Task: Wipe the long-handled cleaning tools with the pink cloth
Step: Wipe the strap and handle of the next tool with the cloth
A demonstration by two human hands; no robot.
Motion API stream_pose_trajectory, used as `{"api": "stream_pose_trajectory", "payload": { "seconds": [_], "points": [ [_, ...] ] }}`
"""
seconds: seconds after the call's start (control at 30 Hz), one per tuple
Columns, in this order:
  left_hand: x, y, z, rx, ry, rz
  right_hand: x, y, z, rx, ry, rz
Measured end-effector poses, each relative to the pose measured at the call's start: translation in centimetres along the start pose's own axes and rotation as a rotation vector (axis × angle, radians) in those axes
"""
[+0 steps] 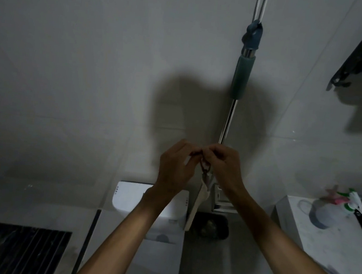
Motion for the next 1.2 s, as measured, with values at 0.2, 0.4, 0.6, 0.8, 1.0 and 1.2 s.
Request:
{"api": "stream_pose_trajectory", "payload": {
  "seconds": [0.2,0.4,0.6,0.8,1.0,1.2],
  "points": [
    [0.2,0.2,0.4,-0.015,-0.179,0.073,1.1,0.3,-0.1,-0.006,0.019,-0.022],
    [0.5,0.7,0.9,-0.464,-0.553,-0.239,2.4,0.0,-1.1,-0.01,-0.045,-0.069],
    [0.9,0.6,-0.2,-0.574,-0.715,-0.564,2.1,-0.3,-1.4,-0.026,-0.145,-0.125],
    [1.0,1.1,0.2,-0.48,-0.779,-0.601,3.1,-1.7,-0.8,-0.034,-0.265,-0.16],
    [1.6,2.3,-0.5,-0.459,-0.726,-0.633,4.0,-2.8,-1.0,-0.054,-0.308,-0.231],
    [2.2,2.9,0.1,-0.304,-0.604,-0.444,3.7,-2.4,0.1,0.022,-0.149,-0.152]
  ]
}}
Point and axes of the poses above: each hand's wrist, its own z-axis towards the middle knuckle, its own y-axis out of the palm, x = y × z, the point moved 3 cm from there along z, towards the middle knuckle, and after that the axes turned 6 degrees about -y, right-handed, at the moved point
